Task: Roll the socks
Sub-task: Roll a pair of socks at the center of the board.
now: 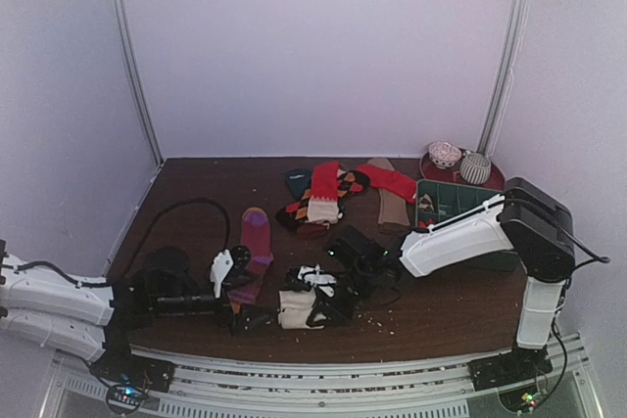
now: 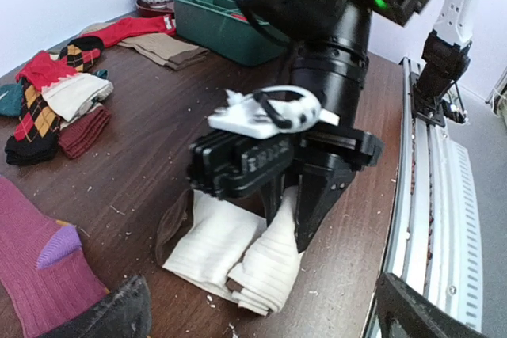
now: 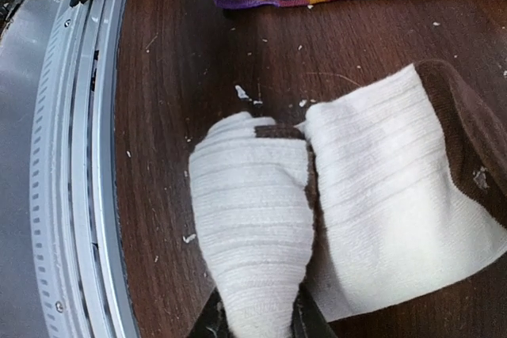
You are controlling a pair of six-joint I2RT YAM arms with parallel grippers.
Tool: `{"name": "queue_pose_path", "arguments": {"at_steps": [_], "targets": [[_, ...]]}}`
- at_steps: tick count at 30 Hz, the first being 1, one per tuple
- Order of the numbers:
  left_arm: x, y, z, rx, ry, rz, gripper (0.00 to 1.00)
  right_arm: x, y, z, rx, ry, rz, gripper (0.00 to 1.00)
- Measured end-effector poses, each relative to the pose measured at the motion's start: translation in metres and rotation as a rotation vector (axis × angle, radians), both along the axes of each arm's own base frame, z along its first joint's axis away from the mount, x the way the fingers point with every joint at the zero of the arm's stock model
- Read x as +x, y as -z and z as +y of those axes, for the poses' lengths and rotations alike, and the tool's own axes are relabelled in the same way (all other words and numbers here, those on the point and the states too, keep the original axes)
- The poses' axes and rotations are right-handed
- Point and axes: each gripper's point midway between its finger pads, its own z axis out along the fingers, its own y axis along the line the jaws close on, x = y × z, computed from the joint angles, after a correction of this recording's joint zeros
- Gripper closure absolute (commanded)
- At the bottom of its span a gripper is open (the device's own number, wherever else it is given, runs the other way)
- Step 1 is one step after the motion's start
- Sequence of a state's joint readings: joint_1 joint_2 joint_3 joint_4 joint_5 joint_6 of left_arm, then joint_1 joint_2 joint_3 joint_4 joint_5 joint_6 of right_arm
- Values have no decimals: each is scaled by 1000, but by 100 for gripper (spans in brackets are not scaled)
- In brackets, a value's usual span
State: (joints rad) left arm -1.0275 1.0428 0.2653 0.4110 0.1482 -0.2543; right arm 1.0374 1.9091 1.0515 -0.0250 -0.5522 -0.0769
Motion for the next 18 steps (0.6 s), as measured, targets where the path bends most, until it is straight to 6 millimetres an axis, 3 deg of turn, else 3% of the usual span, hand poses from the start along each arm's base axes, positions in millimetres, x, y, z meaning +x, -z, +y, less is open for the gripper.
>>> {"name": "queue_pose_path", "arguments": {"at_steps": [2,7,10,14,16,18], "targets": [[-3,8,0,8,17,-35,3,0,0,4,-32,-3,58,81],[-9,51,-11,113,72,-50,5,-2,2,5,-109,-5,178,81],[-13,72,-18,159,104,-46,11,-2,2,4,-127,-5,208,81],[-12,81,-31,172,129,-57,16,-5,3,1,-138,-10,233,81],[-11,79,-37,161,133,-67,25,-6,3,0,-142,-13,242,81],[-10,75,-41,145,136,-81,43,-7,3,-1,-143,-15,252,81]]}}
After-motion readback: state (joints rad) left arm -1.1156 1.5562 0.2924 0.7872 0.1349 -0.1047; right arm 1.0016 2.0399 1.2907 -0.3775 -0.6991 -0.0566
